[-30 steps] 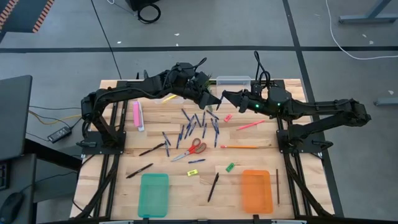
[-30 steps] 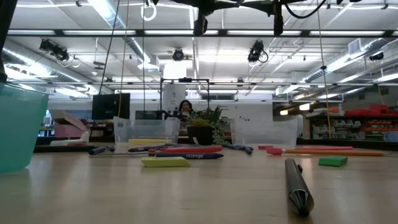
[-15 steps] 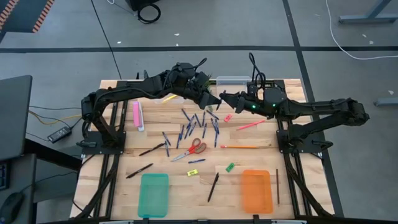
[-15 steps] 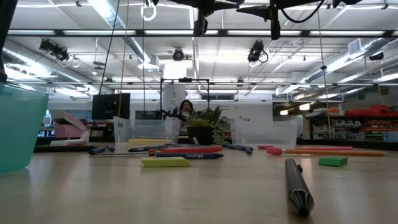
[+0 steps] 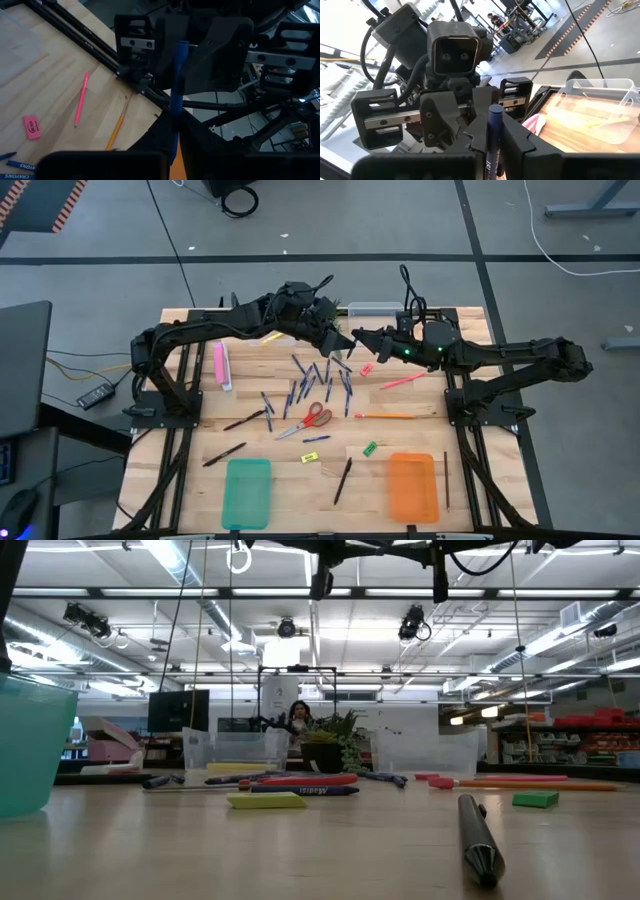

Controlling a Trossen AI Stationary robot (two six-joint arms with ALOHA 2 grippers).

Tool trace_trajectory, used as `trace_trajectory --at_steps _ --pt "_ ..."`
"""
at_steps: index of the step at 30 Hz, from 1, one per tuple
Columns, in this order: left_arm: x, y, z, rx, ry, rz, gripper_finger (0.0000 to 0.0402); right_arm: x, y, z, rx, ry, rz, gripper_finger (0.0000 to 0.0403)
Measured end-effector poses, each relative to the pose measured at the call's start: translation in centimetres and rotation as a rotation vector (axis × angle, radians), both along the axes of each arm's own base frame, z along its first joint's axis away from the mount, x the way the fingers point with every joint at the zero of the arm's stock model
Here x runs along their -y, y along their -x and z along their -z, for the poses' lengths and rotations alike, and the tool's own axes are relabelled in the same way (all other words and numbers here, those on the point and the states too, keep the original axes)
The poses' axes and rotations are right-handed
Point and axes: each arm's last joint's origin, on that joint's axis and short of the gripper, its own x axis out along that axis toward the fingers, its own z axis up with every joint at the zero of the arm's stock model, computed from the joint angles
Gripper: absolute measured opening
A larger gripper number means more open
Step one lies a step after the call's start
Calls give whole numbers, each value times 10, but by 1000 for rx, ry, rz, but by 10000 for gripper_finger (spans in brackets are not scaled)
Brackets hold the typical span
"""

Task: Sort crayons/erasers/pens/pencils in bins
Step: Put the blue crayon into the right transparent bin

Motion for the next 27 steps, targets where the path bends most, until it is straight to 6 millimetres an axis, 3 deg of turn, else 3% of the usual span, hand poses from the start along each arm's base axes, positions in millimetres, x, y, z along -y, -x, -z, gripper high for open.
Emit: trace_trajectory --at_steps 8,16,21,27 --pt "-4 1 0 -1 -19 -6 63 0 0 1 -21 39 9 35" --pt "-28 18 1 -77 -19 -65 120 11 2 4 -59 39 105 35" --pt "-45 45 -13 -96 -57 -117 145 28 8 16 -188 6 312 40" --pt "-50 70 -38 -20 -118 -162 155 62 23 33 -245 -179 579 42"
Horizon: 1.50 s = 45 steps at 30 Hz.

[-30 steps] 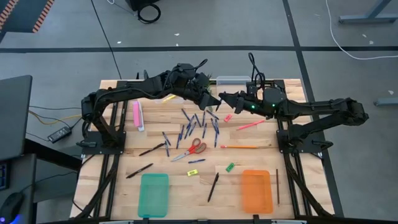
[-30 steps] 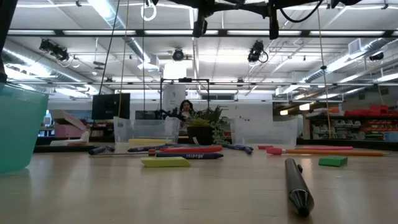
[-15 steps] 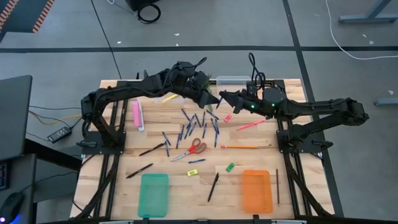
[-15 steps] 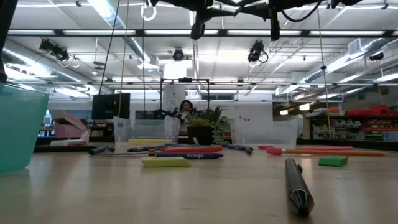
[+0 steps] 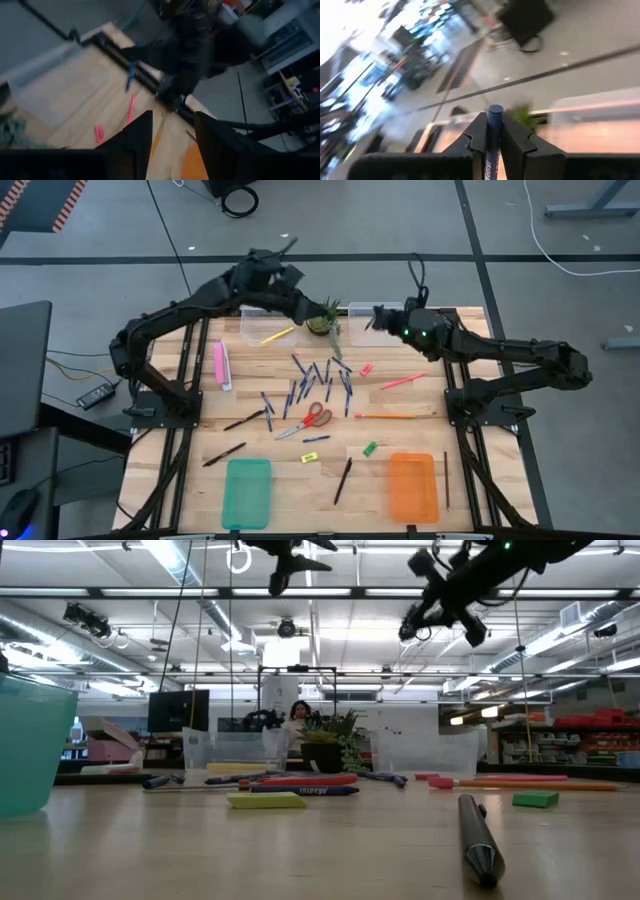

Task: Sort crayons/erasers/pens/pencils in bins
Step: Put the blue crayon into the right transparent bin

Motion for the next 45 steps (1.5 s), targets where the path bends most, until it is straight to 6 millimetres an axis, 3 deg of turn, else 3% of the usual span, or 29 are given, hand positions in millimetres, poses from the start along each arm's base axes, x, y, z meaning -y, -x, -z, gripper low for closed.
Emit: trace_trajectory --at_steps 11,20,28,37,45 --pt "12 17 -21 64 -85 11 133 67 -4 56 50 -335 191 43" --pt "15 16 -22 73 -72 64 124 86 -6 82 49 -436 265 44" --pt "18 21 -19 34 -106 124 121 95 -2 89 63 -471 321 54" --pt "14 31 0 -185 -83 37 114 95 -2 88 64 -471 314 133" --pt "16 41 15 -400 -90 -43 112 87 1 65 121 -441 169 163"
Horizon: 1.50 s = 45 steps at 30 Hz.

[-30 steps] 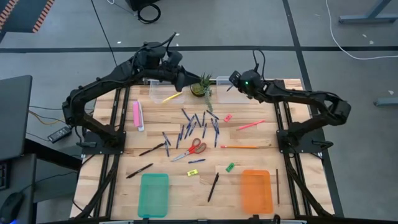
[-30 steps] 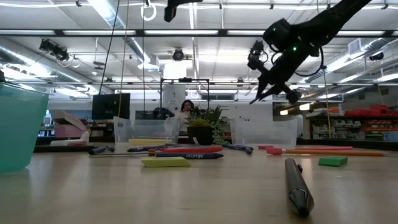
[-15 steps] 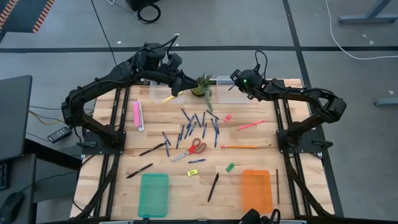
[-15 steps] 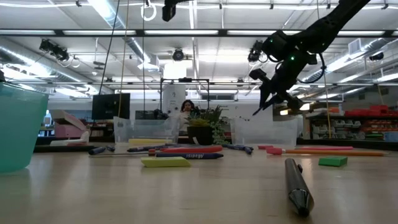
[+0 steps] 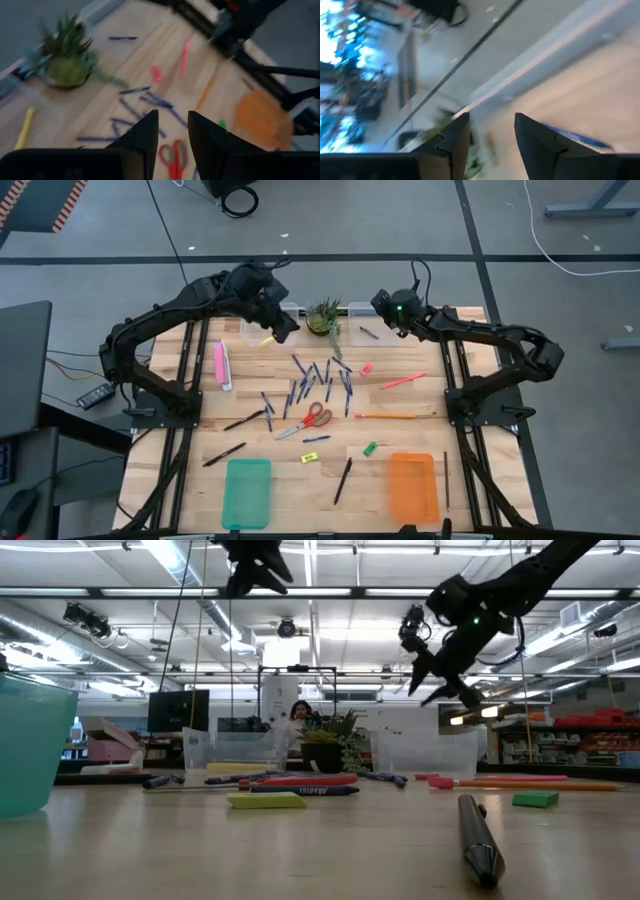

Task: Sort crayons/erasers/pens/pencils in bins
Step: Put the blue crayon into the right transparent bin

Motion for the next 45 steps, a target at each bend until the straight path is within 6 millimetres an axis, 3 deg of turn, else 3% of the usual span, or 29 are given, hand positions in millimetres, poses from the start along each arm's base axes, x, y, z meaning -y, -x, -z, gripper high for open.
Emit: trace_trajectory --at_steps 5,10,16,23,31,36,41,45 --pt "1 -1 12 -111 9 -36 114 -18 2 -35 91 144 -212 163" --pt "3 -16 30 -197 48 -57 117 -45 12 -66 126 304 -444 161" --pt "2 -33 50 -271 56 -63 123 -77 24 -88 171 391 -662 161" --pt "8 -56 91 -443 203 -151 123 -104 26 -96 155 497 -812 161" --pt "27 -90 146 -617 224 -101 144 -120 23 -97 162 511 -898 161" --pt "38 -94 170 -753 244 -95 154 -123 23 -95 146 510 -962 161" --pt "46 -101 185 -730 247 -104 156 -124 23 -93 131 498 -977 161" --pt "48 -91 208 -779 278 -154 154 -124 23 -93 131 499 -977 161"
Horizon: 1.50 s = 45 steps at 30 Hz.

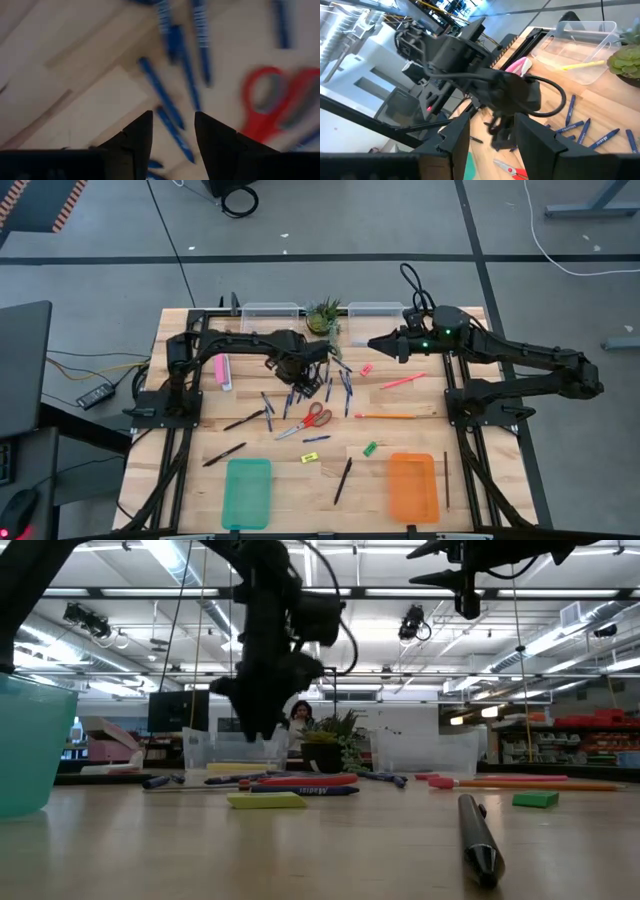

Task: Sort crayons/erasers/pens/pencils in bins
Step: Put the blue crayon into the right transparent bin

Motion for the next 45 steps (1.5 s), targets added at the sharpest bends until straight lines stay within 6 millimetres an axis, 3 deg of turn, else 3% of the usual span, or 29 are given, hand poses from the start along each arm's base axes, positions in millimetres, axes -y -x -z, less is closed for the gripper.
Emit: trace_trajectory --at_steps 4,15,27,38,45 --pt "1 9 14 -46 13 -5 156 0 0 0 2 1 -1 161" --pt "-2 2 14 33 -24 12 148 0 1 0 -2 -2 5 161" --pt "-21 5 19 61 -53 -29 143 2 1 0 -2 -21 63 161" --pt "-9 0 27 41 -44 -27 137 2 1 0 1 -37 95 161" --pt "-16 1 32 27 -65 -34 134 2 1 0 -1 -38 96 161"
